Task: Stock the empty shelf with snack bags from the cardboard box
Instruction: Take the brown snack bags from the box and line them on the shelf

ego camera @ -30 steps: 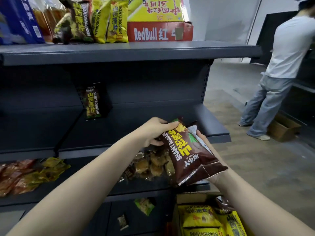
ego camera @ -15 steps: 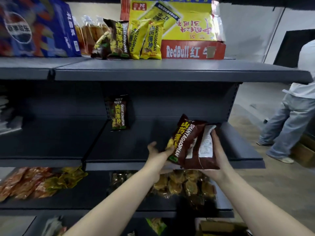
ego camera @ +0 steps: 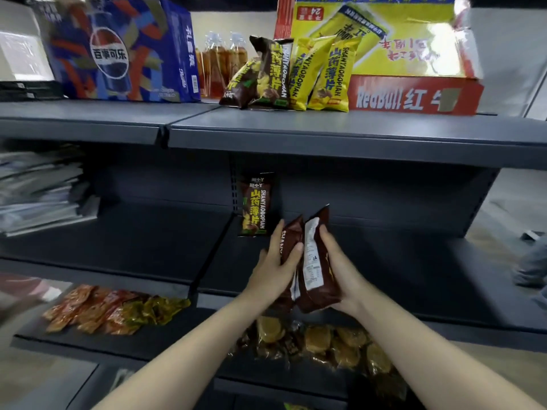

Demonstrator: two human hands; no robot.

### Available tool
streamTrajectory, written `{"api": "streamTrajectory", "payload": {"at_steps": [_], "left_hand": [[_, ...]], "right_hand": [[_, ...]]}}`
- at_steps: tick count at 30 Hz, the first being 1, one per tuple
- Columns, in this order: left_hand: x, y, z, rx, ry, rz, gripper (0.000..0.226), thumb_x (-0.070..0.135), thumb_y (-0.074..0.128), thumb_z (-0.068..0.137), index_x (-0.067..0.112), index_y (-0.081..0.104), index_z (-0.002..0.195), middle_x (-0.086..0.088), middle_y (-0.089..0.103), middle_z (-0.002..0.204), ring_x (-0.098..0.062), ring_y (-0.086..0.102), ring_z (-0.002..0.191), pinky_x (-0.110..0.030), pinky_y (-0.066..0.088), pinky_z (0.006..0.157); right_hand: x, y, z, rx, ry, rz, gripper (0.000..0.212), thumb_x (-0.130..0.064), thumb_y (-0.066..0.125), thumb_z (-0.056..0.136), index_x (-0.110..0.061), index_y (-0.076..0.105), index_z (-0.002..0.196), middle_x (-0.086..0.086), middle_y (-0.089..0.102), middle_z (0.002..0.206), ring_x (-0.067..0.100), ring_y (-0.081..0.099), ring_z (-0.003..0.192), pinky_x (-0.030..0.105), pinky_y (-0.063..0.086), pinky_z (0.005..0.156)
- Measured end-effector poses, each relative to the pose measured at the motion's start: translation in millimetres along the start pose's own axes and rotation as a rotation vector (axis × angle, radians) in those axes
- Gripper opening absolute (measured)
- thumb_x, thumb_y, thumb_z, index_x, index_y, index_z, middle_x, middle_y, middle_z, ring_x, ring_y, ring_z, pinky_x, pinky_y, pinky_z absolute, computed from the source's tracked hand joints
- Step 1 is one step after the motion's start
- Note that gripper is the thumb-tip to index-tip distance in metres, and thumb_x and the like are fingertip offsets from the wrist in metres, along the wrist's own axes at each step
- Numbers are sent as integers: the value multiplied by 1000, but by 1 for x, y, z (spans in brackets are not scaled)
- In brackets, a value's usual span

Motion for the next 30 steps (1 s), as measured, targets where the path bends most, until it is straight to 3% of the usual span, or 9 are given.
{"api": "streamTrajectory", "payload": {"at_steps": [3,6,9,11,15,19,21,25,30], "left_hand": [[-11,-26,23,81,-5,37,66,80,38,71,71,9,130,7,48,139,-18,47,127,-47,37,107],[-11,-51,47,247,13,195,65,68,41,83,56,12,140,-2,42,139,-26,53,119,-45,45,99],[-15,-66,73,371,29,324,66,56,43,90,44,9,146,-13,35,131,-33,55,109,-44,50,88],[-22,-69,92,427,35,410,72,50,47,90,36,7,148,-16,34,125,-36,50,108,-47,49,88],[-41,-65,130,505,-34,537,78,45,53,89,27,7,150,-18,34,121,-35,47,105,-47,49,85],[-55,-56,155,548,-103,547,78,45,54,89,28,8,149,-19,33,125,-33,45,107,-45,46,85],[-60,-51,161,562,-112,568,78,45,54,89,29,8,150,-19,34,126,-32,44,107,-43,45,84],[-68,-43,167,566,-95,697,83,56,52,86,31,6,150,-22,37,133,-33,46,110,-45,48,78],[-79,-41,175,507,-105,736,106,65,60,75,32,-7,150,-21,22,147,-35,39,125,-50,46,94]], "right_hand": [[-3,17,24,12,-27,-57,58,-62,44,88,-20,60,126,11,69,117,26,65,109,43,46,101],[-6,22,49,96,-53,-34,62,-62,47,86,-17,59,127,11,70,110,24,67,98,38,51,87],[-8,12,69,198,-74,62,59,-62,48,86,-14,63,116,9,70,83,21,66,78,36,52,70],[-7,2,76,240,-75,110,55,-61,48,87,-13,65,108,8,70,71,22,64,74,36,52,69],[-2,-21,80,301,-65,110,54,-61,49,87,-13,65,107,11,69,79,23,65,74,37,52,70],[-4,-42,75,348,-68,103,56,-62,46,88,-14,64,110,14,70,89,25,66,79,37,51,70],[-8,-49,74,380,-80,133,54,-62,46,87,-14,65,103,13,70,88,25,66,80,37,51,72],[-15,-52,76,415,-93,188,56,-64,46,87,-13,67,97,11,68,87,23,64,79,37,51,75],[-19,-44,89,385,-98,175,59,-66,48,83,-13,66,103,9,69,85,22,64,83,35,51,75]]}}
Point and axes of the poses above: each hand's wrist, its own z-axis towards the middle knuckle, its own y-axis out of the palm, x = y × z, the point moved 4 cm from there along z, towards the middle knuckle
